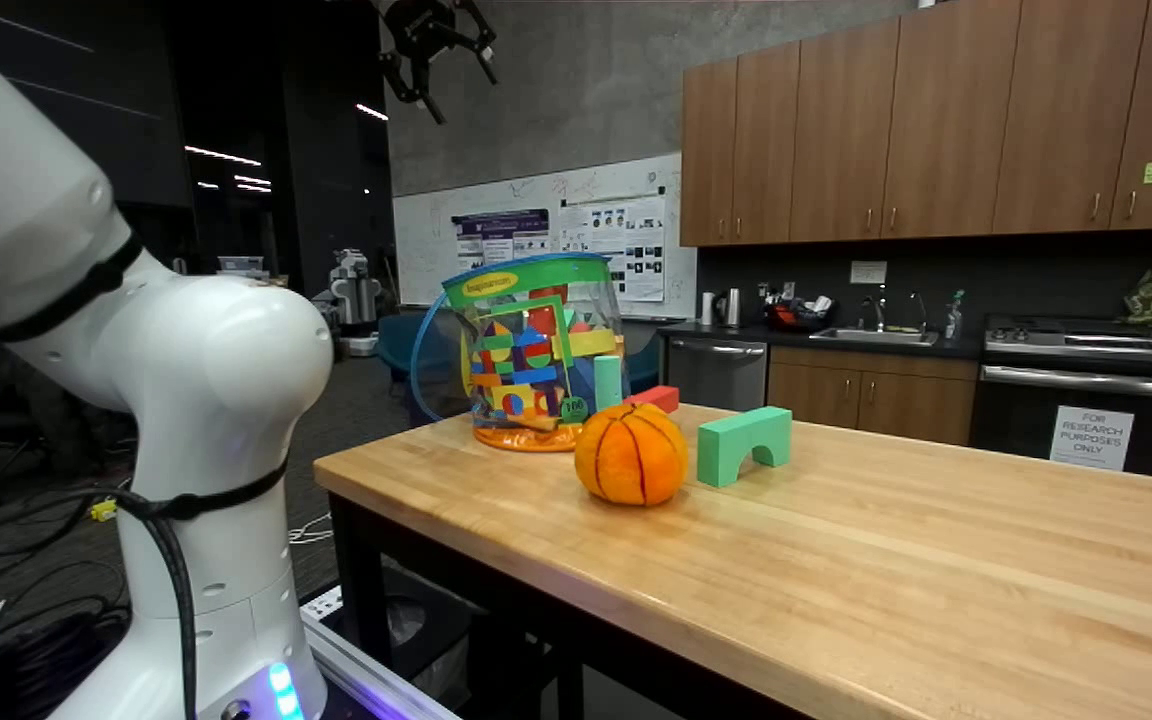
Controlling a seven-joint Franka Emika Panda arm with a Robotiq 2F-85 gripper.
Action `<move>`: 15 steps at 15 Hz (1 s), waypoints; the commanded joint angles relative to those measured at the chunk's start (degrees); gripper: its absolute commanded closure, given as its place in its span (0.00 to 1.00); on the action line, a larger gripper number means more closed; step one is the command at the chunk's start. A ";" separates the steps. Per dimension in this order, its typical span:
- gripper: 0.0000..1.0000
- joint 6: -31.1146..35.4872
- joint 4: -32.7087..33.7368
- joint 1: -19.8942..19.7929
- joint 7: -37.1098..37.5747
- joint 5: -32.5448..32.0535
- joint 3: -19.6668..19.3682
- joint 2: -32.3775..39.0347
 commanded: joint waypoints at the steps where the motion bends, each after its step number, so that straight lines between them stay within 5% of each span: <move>1: 0.08 -0.18 0.21 0.24 0.13 -0.12 -0.09 0.15; 13: 0.08 -0.18 0.21 0.24 0.13 -0.12 -0.09 0.15; 14: 0.33 -0.22 -0.29 0.33 0.35 0.39 -0.28 -0.05; 15: 0.34 -0.14 -0.42 0.50 0.38 0.82 -0.40 0.00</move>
